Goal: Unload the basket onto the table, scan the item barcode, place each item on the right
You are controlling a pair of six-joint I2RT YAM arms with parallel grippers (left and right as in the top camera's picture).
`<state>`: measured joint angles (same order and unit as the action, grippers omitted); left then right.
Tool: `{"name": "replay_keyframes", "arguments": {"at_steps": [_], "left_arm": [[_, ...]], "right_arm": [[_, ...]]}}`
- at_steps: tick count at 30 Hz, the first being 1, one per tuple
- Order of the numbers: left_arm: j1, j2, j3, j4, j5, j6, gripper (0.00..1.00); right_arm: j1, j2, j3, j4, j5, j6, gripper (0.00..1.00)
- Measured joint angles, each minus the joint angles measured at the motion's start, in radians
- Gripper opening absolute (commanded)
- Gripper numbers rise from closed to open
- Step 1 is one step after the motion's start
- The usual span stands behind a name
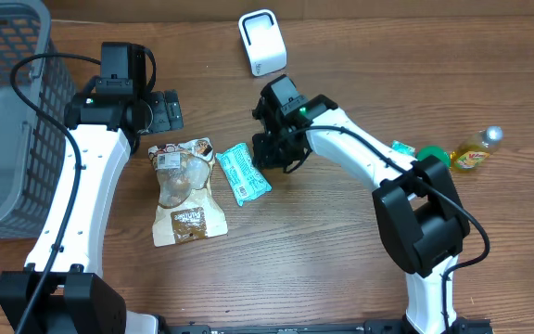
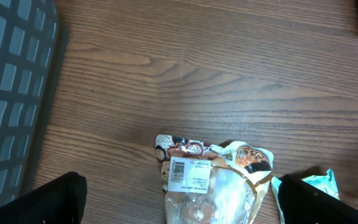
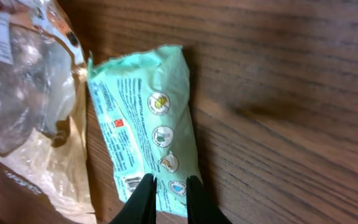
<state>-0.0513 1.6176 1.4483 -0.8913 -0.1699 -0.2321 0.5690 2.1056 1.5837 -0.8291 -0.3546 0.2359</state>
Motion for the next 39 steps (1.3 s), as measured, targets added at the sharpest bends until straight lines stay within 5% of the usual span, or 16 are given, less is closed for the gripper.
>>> {"name": "replay_keyframes", "arguments": {"at_steps": [11, 39], "left_arm": [[0.000, 0.000, 0.000, 0.000, 0.000, 0.000, 1.00], [0.000, 0.000, 0.000, 0.000, 0.000, 0.000, 1.00]], "right_arm": [[0.026, 0.000, -0.127, 0.111, 0.012, 0.038, 0.14], [0.050, -0.078, -0.095, 0.371, 0.019, 0.052, 0.15]]}}
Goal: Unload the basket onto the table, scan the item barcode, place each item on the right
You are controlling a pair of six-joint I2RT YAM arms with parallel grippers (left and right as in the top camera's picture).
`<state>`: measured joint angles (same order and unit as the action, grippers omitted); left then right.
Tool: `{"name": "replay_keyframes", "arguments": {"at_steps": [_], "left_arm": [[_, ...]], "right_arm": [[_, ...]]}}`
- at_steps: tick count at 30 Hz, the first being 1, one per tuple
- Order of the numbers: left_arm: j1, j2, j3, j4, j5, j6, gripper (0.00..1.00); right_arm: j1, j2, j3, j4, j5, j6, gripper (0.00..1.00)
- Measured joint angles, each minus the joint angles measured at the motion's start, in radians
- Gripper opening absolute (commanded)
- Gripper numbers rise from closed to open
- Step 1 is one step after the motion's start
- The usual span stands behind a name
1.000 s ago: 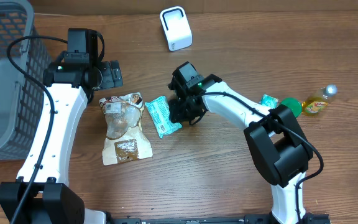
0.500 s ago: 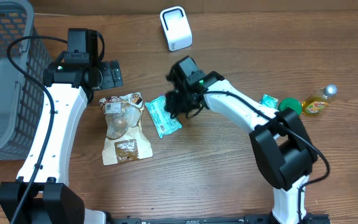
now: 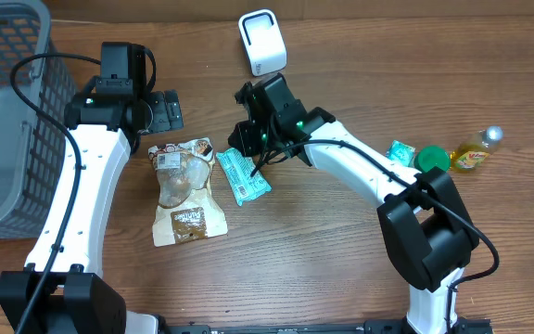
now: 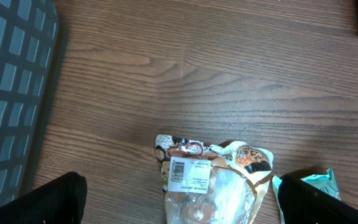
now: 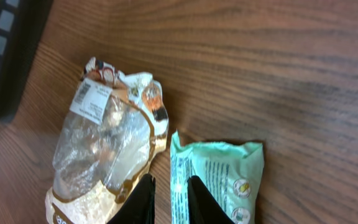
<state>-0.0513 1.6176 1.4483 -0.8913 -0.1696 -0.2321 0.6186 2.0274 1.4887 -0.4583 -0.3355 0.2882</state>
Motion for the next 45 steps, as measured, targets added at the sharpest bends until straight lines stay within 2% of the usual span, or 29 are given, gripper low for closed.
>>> {"name": "replay_keyframes", "arguments": {"at_steps": [7, 13, 23, 27, 35, 45], "left_arm": [[0.000, 0.000, 0.000, 0.000, 0.000, 0.000, 1.00], [0.000, 0.000, 0.000, 0.000, 0.000, 0.000, 0.99], [0.000, 0.000, 0.000, 0.000, 0.000, 0.000, 1.00], [0.000, 0.000, 0.000, 0.000, 0.000, 0.000, 1.00], [0.000, 0.000, 0.000, 0.000, 0.000, 0.000, 0.99], [0.000, 0.000, 0.000, 0.000, 0.000, 0.000, 0.99]], "right_arm": [[0.004, 0.037, -0.004, 0.002, 0.016, 0.006, 0.15], [0.005, 0.115, -0.005, 0.000, 0.146, 0.060, 0.18], [0.011, 0.119, -0.005, 0.004, 0.201, 0.083, 0.19], [0.010, 0.119, -0.005, 0.002, 0.212, 0.087, 0.29], [0.010, 0.119, -0.005, 0.002, 0.223, 0.086, 0.35], [0.011, 0.107, 0.009, -0.036, 0.233, 0.078, 0.52]]}}
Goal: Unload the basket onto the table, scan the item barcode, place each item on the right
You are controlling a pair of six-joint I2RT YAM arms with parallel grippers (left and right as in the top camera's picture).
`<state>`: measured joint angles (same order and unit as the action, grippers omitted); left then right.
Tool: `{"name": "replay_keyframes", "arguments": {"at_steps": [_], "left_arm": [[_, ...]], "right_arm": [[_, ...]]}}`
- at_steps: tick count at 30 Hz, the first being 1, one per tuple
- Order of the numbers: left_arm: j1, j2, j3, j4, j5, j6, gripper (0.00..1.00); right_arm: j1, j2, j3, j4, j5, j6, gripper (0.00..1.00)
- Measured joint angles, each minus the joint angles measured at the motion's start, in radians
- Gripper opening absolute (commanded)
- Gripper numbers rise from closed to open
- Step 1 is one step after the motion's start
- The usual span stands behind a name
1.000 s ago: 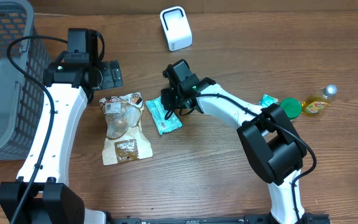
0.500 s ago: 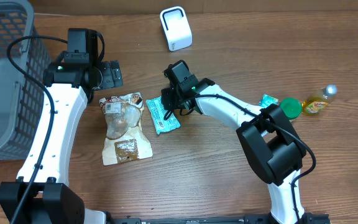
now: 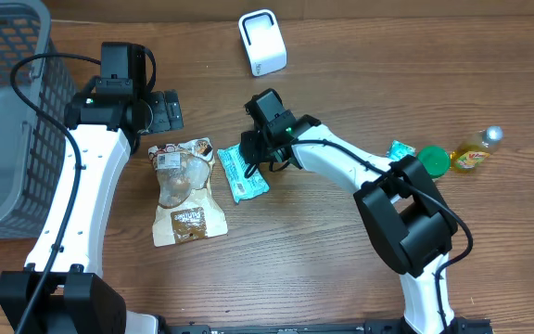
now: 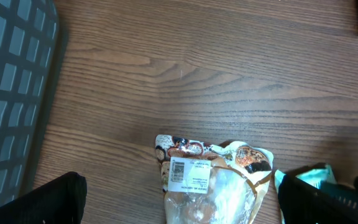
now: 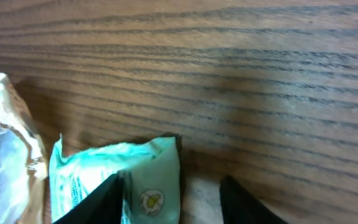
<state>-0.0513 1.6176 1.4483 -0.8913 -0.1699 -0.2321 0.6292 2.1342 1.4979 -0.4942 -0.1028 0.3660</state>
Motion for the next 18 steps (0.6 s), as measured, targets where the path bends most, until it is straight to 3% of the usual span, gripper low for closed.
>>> {"name": "replay_keyframes", "arguments": {"at_steps": [4, 18], "left_arm": [[0.000, 0.000, 0.000, 0.000, 0.000, 0.000, 1.00], [0.000, 0.000, 0.000, 0.000, 0.000, 0.000, 0.99]], "right_arm": [[0.008, -0.050, 0.001, -0.016, 0.005, 0.000, 0.61], [0.071, -0.080, -0.004, -0.032, 0.051, -0.001, 0.70]]}}
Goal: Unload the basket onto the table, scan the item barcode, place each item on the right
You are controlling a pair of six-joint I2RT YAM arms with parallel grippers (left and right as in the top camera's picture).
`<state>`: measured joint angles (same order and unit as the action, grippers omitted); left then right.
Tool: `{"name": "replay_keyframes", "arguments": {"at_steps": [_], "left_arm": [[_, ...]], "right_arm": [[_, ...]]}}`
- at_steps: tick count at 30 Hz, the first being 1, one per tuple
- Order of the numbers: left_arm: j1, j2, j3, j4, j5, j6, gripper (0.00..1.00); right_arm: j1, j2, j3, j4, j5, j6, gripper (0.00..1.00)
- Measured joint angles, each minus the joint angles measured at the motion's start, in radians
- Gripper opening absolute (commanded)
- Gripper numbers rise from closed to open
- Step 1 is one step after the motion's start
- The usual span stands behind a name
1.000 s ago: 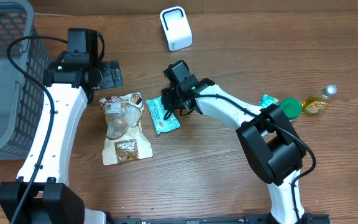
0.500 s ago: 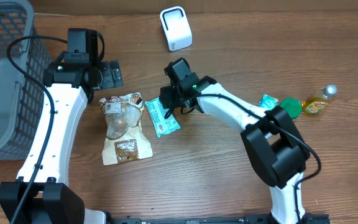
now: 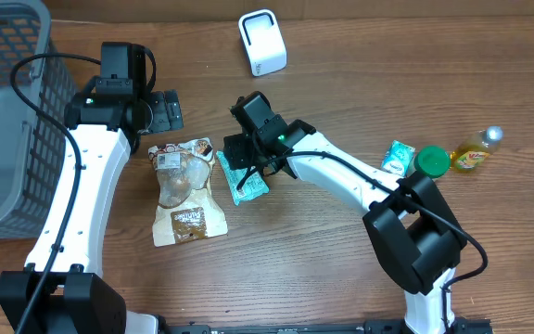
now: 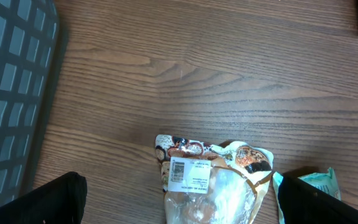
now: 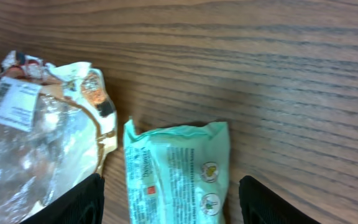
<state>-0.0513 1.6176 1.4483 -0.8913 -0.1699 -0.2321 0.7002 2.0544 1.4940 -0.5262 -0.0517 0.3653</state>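
A mint-green packet [image 3: 250, 186] lies flat on the wooden table, printed side up, right of a clear-and-brown snack pouch [image 3: 185, 190] with a white barcode label. My right gripper [image 3: 245, 156] hangs open over the packet's far end. In the right wrist view the packet [image 5: 176, 171] lies between the wide-set fingers of the right gripper [image 5: 169, 205], with the pouch [image 5: 36, 143] to its left. The white scanner [image 3: 262, 42] stands at the back. My left gripper [image 3: 162, 111] is open above the pouch's label end; its view shows the pouch [image 4: 213, 183] and the packet's corner [image 4: 321, 179].
A grey mesh basket [image 3: 7, 111] fills the far left, and its wall [image 4: 11, 93] shows in the left wrist view. At the right lie a small green sachet [image 3: 398, 156], a green lid [image 3: 431, 160] and a yellow bottle [image 3: 476, 150].
My right gripper has shifted a little left over the packet's far end, and its fingers stand wider apart, one on each side of the packet. The left arm has not moved.
My right gripper was first shut beside the green packet's right edge. Then it was shut over the packet's far end. Then it stood partly open at the packet's far right corner, and now wide open across it. The packet, pouch and left arm stayed put.
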Motion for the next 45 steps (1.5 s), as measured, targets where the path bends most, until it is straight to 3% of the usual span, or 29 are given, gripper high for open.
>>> {"name": "replay_keyframes", "arguments": {"at_steps": [7, 19, 31, 45], "left_arm": [[0.000, 0.000, 0.000, 0.000, 0.000, 0.000, 1.00], [0.000, 0.000, 0.000, 0.000, 0.000, 0.000, 1.00], [0.000, 0.000, 0.000, 0.000, 0.000, 0.000, 1.00], [0.000, 0.000, 0.000, 0.000, 0.000, 0.000, 0.99]], "right_arm": [[0.000, 0.040, -0.005, -0.020, 0.009, -0.002, 0.72], [0.000, 0.048, -0.011, -0.106, 0.020, 0.017, 0.66], [0.000, 0.048, -0.011, -0.103, 0.143, 0.092, 0.65], [-0.043, 0.048, -0.011, -0.150, 0.212, 0.252, 0.76]]}}
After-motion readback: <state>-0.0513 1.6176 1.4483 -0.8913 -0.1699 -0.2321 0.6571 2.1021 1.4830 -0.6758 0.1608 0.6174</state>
